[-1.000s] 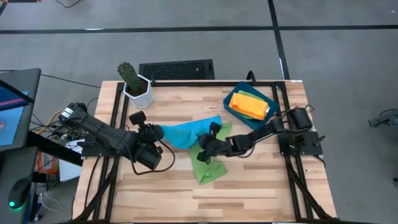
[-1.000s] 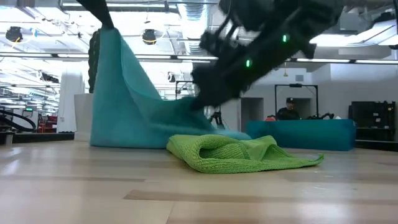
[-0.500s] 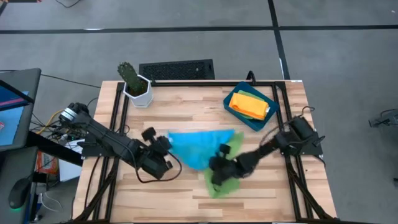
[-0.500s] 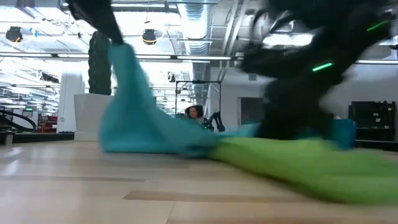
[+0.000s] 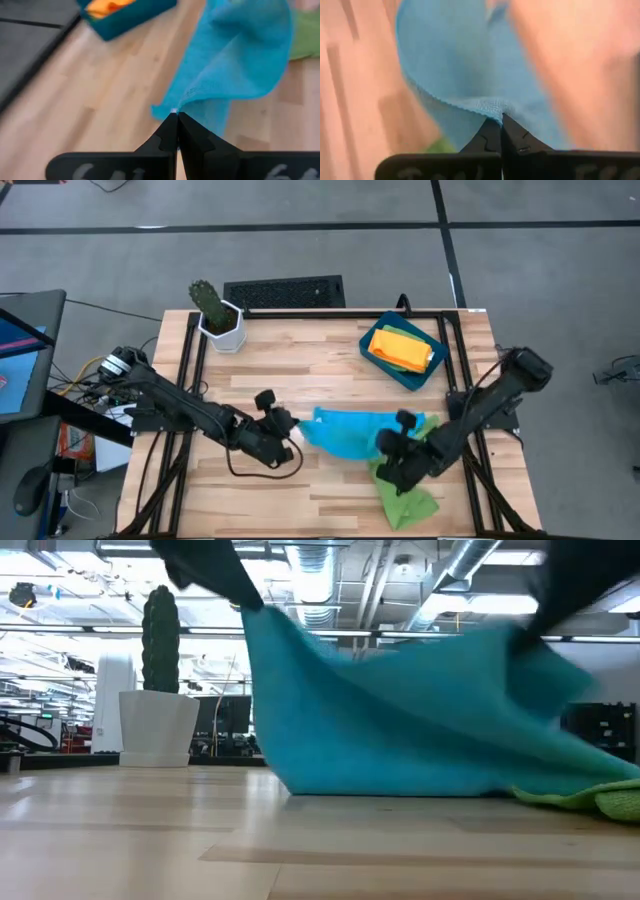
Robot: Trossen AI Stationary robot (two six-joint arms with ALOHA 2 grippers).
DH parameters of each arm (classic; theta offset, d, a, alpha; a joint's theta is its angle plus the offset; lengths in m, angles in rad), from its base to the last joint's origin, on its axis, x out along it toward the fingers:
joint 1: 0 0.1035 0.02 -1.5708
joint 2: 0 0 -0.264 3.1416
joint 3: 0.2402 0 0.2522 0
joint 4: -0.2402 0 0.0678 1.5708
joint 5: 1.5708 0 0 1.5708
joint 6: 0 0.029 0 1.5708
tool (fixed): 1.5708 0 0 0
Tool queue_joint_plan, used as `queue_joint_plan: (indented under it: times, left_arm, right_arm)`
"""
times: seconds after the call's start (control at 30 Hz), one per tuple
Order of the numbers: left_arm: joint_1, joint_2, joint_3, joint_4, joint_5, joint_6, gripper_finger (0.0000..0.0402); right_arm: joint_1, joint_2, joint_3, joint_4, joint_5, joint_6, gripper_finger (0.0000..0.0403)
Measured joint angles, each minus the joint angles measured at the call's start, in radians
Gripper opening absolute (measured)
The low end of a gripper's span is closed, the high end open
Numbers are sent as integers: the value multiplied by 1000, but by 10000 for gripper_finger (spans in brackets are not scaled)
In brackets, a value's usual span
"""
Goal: Fold microfiber towels
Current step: Fold the blue microfiber cloth
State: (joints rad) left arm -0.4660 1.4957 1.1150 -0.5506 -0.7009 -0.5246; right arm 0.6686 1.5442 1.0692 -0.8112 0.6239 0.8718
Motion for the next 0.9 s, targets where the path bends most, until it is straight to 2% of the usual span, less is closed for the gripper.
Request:
queue_joint_plan:
  times: [0.13,0.3,0.5,0.7,0.8,0.9]
  left_arm:
    - [13,-30,105,-237,-107,1,0]
    - [58,-85,194,-544,-272,-42,0]
    - [248,-159,173,-767,-332,-31,0]
    - [486,-230,149,-806,-461,137,0]
    - [543,-280,152,-787,-456,183,0]
    - [545,-330,151,-799,-384,138,0]
  right_arm:
    - [-126,-86,61,10,83,-283,7]
    - [-329,-149,81,135,92,-625,7]
    - [-594,-164,81,318,83,-941,7]
    - [-769,-147,81,523,78,-1124,7]
    - [-799,-148,82,562,69,-1142,7]
    - [-786,-156,84,527,51,-1117,7]
